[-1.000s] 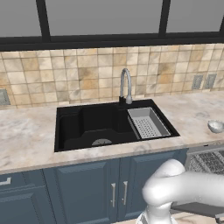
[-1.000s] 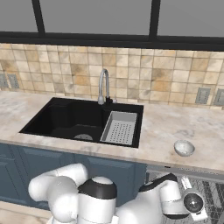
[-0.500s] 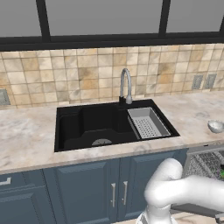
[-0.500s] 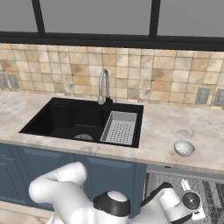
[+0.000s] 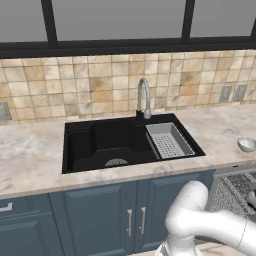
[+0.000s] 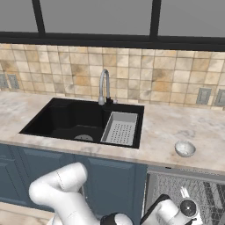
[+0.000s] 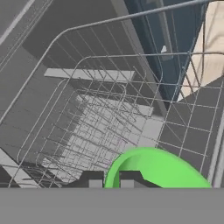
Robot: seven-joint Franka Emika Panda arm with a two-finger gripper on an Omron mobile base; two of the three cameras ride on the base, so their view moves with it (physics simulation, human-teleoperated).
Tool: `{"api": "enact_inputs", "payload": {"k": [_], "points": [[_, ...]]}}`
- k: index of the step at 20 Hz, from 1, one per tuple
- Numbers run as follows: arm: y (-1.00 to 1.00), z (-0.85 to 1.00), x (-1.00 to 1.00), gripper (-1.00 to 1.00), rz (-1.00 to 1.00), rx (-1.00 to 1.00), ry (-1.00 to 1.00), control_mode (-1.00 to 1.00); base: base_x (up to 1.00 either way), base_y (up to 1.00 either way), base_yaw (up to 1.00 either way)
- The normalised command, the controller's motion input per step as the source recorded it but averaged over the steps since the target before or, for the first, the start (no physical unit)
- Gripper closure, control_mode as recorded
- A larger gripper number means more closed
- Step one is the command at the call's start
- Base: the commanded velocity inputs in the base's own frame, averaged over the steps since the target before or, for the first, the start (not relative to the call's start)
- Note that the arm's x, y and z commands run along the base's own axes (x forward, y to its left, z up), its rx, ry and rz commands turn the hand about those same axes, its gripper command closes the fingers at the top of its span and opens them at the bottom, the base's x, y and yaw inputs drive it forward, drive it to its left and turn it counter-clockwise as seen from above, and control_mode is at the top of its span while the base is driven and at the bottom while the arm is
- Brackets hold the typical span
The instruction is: Pick up the cup and bowl from the counter, place them in the dishwasher, and close the dishwasher door.
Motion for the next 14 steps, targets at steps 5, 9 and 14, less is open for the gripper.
{"api": "enact_inputs", "payload": {"k": [5,9,14], "points": [[-0.23,-0.54,0.13,1.00,0.00,0.00,0.00,-1.00,0.00,0.00,0.00],[-0.23,-0.52,0.19,-1.00,0.00,0.00,0.01,-1.00,0.00,0.00,0.00],[-0.25,-0.18,0.05,-1.00,0.00,0.01,0.00,-1.00,0.00,0.00,0.00]]}}
